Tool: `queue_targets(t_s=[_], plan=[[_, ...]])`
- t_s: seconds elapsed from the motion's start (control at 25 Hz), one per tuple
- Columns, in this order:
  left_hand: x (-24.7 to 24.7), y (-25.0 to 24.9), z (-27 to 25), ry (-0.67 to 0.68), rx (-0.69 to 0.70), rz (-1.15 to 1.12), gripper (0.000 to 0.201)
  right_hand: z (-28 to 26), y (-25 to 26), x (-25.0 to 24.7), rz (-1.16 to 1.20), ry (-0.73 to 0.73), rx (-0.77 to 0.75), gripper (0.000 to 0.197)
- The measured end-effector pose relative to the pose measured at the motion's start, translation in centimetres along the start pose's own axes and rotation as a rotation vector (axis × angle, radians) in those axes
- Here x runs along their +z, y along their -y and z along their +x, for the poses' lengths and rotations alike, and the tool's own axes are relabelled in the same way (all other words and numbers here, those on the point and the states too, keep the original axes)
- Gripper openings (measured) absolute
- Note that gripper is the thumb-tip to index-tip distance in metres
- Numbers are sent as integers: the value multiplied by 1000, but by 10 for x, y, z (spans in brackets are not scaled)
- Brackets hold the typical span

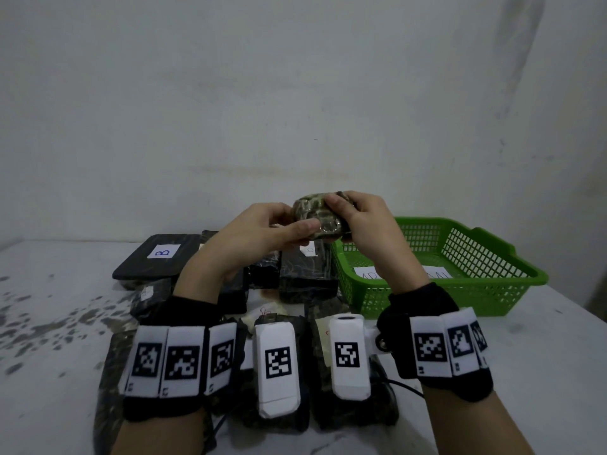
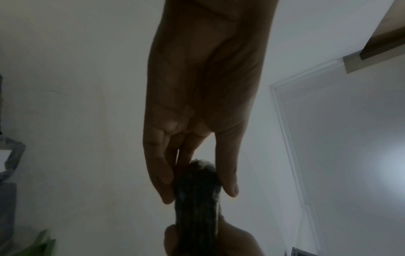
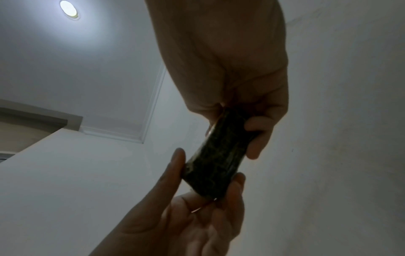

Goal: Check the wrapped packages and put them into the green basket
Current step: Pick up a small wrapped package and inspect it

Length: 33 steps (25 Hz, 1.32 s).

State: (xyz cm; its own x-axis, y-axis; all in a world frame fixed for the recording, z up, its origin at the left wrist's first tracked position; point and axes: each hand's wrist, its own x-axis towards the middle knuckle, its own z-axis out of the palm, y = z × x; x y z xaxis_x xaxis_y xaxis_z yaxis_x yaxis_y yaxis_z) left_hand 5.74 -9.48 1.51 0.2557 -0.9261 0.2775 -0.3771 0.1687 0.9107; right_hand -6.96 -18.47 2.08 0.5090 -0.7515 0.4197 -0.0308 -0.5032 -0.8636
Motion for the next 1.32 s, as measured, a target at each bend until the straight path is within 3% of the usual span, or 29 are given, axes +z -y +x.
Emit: queue_targets(t_s=[0.08, 0.2, 0.32, 0.4, 0.56, 0.72, 1.0, 1.08, 1.24, 1.32], plan=[[1, -2, 0, -27, 8, -60, 25, 0, 1, 0, 16, -11, 23, 19], [-3, 2, 3, -112, 28, -39, 43, -2, 3, -3, 21, 64, 76, 29], [-5, 2, 5, -206, 99, -57, 20, -4, 2, -5, 23, 164, 57, 37], [-6, 2, 6, -246, 124, -115, 20, -3, 1, -5, 11, 170, -3, 43], [-8, 0, 2, -230, 118, -142, 22, -1, -2, -6, 47, 137, 8, 32], [-8, 2, 1, -157, 112, -27, 35, -1, -2, -6, 115, 138, 12, 22], [-7, 4, 6, -264, 158, -49, 19, -2, -1, -8, 141, 185, 10, 15], [-9, 4, 6, -309, 154, -35, 17, -3, 0, -7, 110, 205, -9, 19], [-9, 4, 8, -372, 110, -8, 13, -3, -2, -7, -55, 212, -109, 51], [-9, 3, 9, -336, 49, -46, 25, -2, -2, -8, -74, 182, -166, 47]])
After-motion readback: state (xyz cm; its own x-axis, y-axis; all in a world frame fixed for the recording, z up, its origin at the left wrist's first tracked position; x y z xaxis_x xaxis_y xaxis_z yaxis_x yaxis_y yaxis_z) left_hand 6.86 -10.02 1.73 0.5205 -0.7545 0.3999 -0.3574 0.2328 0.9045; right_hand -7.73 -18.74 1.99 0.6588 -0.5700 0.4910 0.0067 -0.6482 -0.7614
